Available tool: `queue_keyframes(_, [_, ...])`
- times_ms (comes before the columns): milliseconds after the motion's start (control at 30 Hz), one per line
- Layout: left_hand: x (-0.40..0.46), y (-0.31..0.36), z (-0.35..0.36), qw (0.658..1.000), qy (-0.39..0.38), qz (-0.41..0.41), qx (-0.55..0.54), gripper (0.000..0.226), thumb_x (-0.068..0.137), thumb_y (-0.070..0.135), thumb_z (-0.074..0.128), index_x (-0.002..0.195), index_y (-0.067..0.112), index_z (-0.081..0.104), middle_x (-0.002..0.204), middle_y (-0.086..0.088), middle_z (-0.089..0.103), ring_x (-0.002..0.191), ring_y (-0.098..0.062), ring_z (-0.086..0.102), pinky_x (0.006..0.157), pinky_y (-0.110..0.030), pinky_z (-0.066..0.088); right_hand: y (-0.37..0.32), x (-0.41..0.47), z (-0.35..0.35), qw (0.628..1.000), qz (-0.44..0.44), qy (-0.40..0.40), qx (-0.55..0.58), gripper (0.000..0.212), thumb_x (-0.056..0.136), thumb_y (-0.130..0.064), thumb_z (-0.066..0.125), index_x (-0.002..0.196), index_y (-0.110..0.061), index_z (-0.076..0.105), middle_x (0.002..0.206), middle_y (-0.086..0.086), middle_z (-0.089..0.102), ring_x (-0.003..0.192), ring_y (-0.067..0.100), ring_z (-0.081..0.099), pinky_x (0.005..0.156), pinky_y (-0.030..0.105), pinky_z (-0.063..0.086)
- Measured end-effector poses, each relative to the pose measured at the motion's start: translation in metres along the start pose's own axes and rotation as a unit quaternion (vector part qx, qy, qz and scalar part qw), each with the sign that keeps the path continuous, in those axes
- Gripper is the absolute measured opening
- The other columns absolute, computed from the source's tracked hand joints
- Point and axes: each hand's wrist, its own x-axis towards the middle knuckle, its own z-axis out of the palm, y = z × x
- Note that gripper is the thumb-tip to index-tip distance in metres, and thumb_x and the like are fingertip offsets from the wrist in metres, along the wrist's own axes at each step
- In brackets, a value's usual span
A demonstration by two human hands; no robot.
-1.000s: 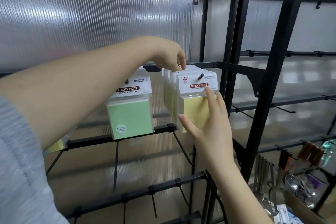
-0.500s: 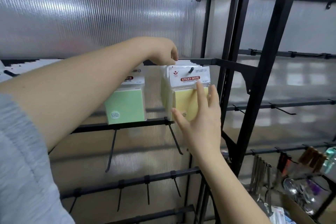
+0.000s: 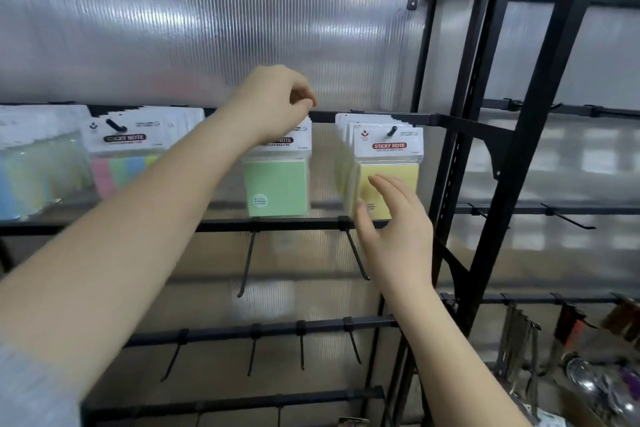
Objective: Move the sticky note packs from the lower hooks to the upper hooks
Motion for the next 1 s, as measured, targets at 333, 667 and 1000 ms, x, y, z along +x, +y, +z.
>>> queue_keyframes(333, [-0.060,-0.050,0.031,0.989,0.093,-0.057,-0.103,0.057,0.087,0.029,0.066,0.139,0.015,0.045,0.143,0.000,0.046,0.131,-0.013,0.041,0.106,-0.022,0.027,-0.022,0.011,0.001,0.991,0.049,-0.080,-0.091,0.055,0.095,-0.014,0.049,0.147,-0.012,0.031,0.157,0.001,0.021,0.146,0.017,0.016,0.116,0.035,0.024])
queue_keyframes(667, [-0.048,-0.051,0.042,0.999,0.005,-0.034,-0.015,0.061,0.097,0.033,0.049,0.149,0.014,0.024,0.156,0.001,0.022,0.145,-0.014,0.015,0.115,-0.029,0.015,-0.030,0.021,0.014,0.970,0.087,-0.141,-0.178,0.062,0.096,-0.012,0.043,0.151,-0.013,0.014,0.160,0.006,0.006,0.148,0.023,0.002,0.115,0.041,0.026])
queue_keyframes(1000, [-0.060,-0.062,0.022,0.999,-0.026,-0.015,0.028,0.058,0.101,0.027,0.039,0.151,0.013,0.013,0.159,0.003,0.010,0.146,-0.011,0.003,0.116,-0.034,0.018,-0.047,0.005,0.020,0.970,0.109,-0.131,-0.174,0.059,0.095,-0.013,0.045,0.148,-0.008,0.020,0.160,0.006,0.007,0.147,0.025,0.002,0.112,0.045,0.029])
